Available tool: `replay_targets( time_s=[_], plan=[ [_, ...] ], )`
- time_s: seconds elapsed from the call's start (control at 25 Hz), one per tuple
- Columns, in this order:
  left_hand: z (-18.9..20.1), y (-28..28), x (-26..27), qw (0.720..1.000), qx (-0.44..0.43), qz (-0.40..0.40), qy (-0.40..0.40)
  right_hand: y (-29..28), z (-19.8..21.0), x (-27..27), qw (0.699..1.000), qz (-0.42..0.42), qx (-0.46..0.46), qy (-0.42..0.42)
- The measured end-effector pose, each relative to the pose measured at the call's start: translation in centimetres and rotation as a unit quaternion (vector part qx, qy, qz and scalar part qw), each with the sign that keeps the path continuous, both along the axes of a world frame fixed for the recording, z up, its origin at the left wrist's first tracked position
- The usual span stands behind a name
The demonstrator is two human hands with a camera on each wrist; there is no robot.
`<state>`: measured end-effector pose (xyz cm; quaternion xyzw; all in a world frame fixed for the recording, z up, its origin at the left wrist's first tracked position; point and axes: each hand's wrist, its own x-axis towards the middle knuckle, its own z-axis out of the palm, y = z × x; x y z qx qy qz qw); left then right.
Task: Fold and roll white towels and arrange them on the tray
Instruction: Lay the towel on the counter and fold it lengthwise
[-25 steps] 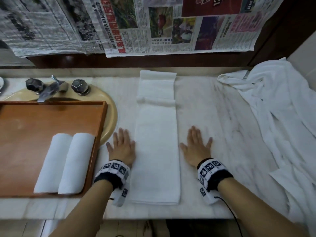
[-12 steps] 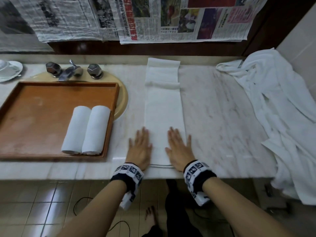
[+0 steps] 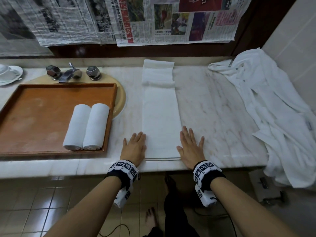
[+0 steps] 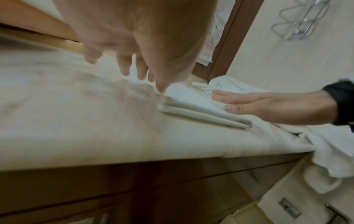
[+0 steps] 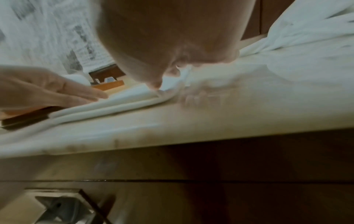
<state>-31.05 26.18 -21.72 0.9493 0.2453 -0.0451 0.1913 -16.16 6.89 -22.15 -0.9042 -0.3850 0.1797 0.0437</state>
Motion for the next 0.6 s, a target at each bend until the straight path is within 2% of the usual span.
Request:
replay_targets(
  time_s=[0.08,0.12,0.16,0.24,0.32,0.48,0.6],
  plan=[
    [0.9,-0.6,0.0,0.990,-0.032,-0.007,-0.140,-0.6,0.5,-0.7,0.989,0.048,0.138,-0.016],
    [1.0,-0.9,0.0,0.986,-0.048,-0.026,-0.158,-0.9,0.6,-1.0,0.981,0.065,0.183,0.002],
    [1.2,-1.2,-0.2,0.987,-0.058,-0.048,-0.144,-1.1,0.7,-1.2,0.977,0.073,0.196,0.034],
    [1.3,-1.9,-0.5,0.993,-0.069,-0.075,-0.060,-1.6,0.8,-1.7,0.982,0.073,0.154,0.085],
    [1.2,-2.1,-0.7,0.996,-0.051,-0.078,-0.006,-2.0,0.7,-1.5,0.985,0.070,0.146,0.066],
    [0.7,-2.4,-0.9,0.997,-0.035,-0.058,-0.027,-2.3,0.4,-1.1,0.981,0.050,0.185,0.040],
    [0.1,-2.2,-1.3,0.993,-0.037,-0.084,-0.070,-2.2,0.4,-0.7,0.983,0.027,0.174,0.055]
  ],
)
